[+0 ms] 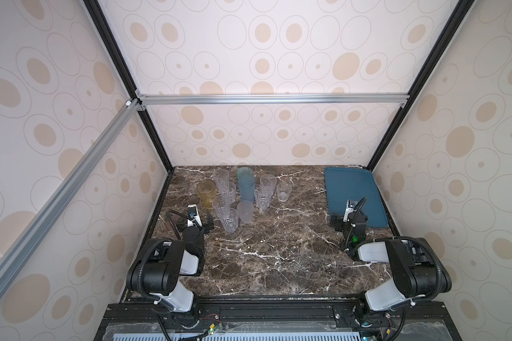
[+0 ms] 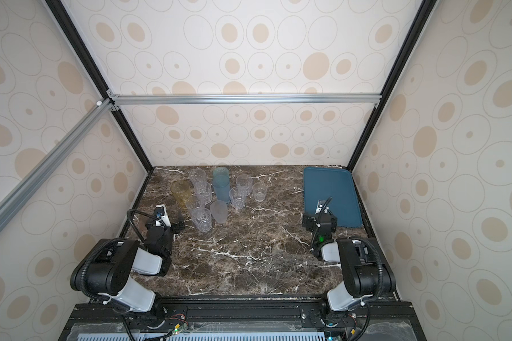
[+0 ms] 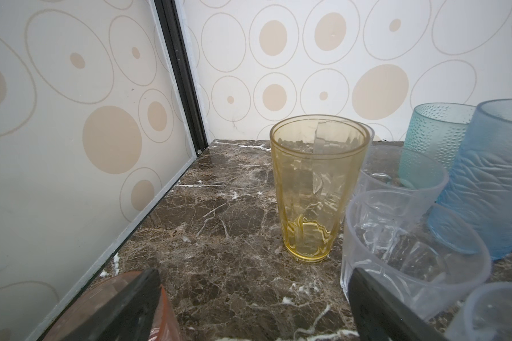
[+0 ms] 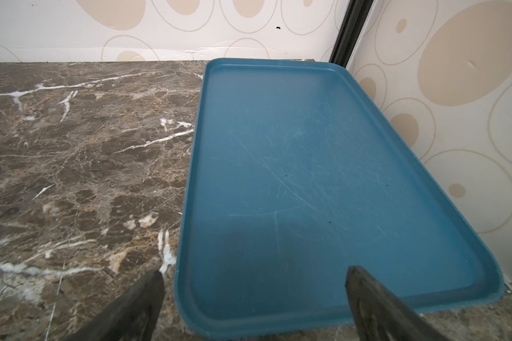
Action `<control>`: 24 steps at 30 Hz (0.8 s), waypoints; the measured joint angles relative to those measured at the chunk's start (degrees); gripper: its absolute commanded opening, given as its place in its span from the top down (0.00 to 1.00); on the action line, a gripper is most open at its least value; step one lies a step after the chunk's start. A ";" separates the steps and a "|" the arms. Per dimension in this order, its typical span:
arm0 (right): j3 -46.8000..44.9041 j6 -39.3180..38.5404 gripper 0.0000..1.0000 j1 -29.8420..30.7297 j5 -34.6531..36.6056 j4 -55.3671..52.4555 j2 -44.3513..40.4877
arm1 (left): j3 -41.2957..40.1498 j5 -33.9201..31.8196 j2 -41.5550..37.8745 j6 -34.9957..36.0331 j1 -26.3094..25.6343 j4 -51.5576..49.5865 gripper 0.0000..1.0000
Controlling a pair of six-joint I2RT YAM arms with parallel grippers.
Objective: Place the glasses into the tray
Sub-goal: Move the tray to the middle-right of the table.
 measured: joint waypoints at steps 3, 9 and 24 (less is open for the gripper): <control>0.00 -0.02 0.01 0.00 0.00 0.00 0.00 | 0.00 0.00 -0.02 0.00 0.00 0.00 0.01; 0.00 -0.02 0.01 0.00 0.02 0.00 0.00 | 0.00 0.00 -0.02 0.02 0.00 0.00 0.01; 0.00 -0.24 0.00 0.00 -0.17 0.00 0.00 | -0.02 0.46 -0.66 0.24 -0.04 -0.50 0.01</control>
